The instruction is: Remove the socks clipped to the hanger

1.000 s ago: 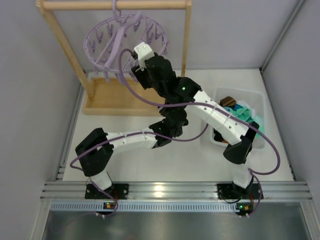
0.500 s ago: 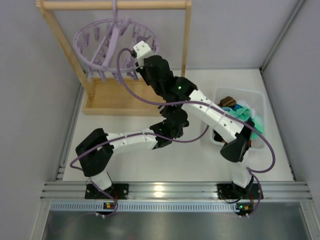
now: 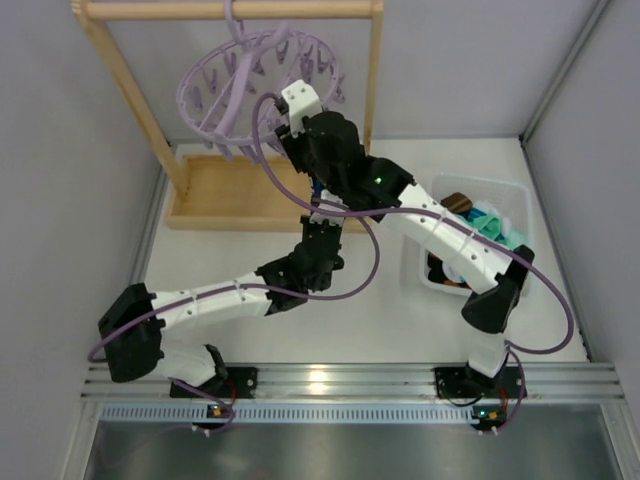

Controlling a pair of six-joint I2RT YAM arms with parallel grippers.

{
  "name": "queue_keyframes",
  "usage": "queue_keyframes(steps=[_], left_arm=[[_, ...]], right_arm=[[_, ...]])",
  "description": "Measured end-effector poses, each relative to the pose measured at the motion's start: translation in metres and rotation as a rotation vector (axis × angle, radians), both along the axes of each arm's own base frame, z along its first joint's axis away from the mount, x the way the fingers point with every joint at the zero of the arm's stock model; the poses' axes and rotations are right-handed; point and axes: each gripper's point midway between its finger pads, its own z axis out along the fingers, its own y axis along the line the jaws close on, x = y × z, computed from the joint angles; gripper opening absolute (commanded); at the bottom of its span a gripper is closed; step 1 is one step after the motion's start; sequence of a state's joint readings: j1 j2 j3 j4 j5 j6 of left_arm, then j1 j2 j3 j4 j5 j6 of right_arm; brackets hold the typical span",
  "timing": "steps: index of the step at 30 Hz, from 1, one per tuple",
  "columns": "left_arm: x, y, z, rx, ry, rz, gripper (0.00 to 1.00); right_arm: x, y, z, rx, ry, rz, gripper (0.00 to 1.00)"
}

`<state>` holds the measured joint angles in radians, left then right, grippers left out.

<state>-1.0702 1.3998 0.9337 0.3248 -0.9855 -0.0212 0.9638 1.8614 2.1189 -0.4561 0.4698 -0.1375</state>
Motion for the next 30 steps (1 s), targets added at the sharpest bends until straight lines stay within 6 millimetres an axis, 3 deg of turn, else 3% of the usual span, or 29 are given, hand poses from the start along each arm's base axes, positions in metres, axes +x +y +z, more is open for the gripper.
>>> queue_keyframes(steps=[5,6,11,12,13,14,16,19,24,30], left_arm=[[-0.019,0.009,-0.003,-0.103,0.034,-0.082,0.0],[-0.022,0.01,-0.007,-0.109,0.043,-0.09,0.0],[-0.033,0.013,-0.02,-0.131,0.081,-0.137,0.0],[-0.033,0.013,-0.021,-0.132,0.085,-0.142,0.0],[-0.034,0.011,-0.023,-0.136,0.092,-0.154,0.0],[-0.035,0.009,-0.025,-0.135,0.097,-0.162,0.0],[-0.037,0.006,-0.027,-0.139,0.107,-0.181,0.0],[-0.04,0.0,-0.033,-0.155,0.128,-0.219,0.0],[-0.047,-0.009,-0.043,-0.176,0.164,-0.273,0.0],[-0.049,-0.012,-0.045,-0.188,0.173,-0.287,0.0]], right_arm=[[-0.009,-0.008,0.017,0.038,-0.011,0.013,0.44],[-0.011,-0.009,0.019,0.045,-0.011,0.016,0.38],[-0.016,-0.009,0.024,0.075,-0.005,0.04,0.33],[-0.017,-0.007,0.024,0.078,-0.003,0.046,0.2],[-0.017,-0.007,0.024,0.075,-0.003,0.05,0.18],[-0.018,-0.006,0.024,0.08,0.002,0.056,0.2],[-0.019,-0.004,0.024,0.091,0.008,0.06,0.41],[-0.019,-0.004,0.023,0.088,0.011,0.063,0.4],[-0.023,-0.006,0.02,0.086,0.021,0.073,0.5],[-0.027,-0.002,0.019,0.088,0.034,0.108,0.52]])
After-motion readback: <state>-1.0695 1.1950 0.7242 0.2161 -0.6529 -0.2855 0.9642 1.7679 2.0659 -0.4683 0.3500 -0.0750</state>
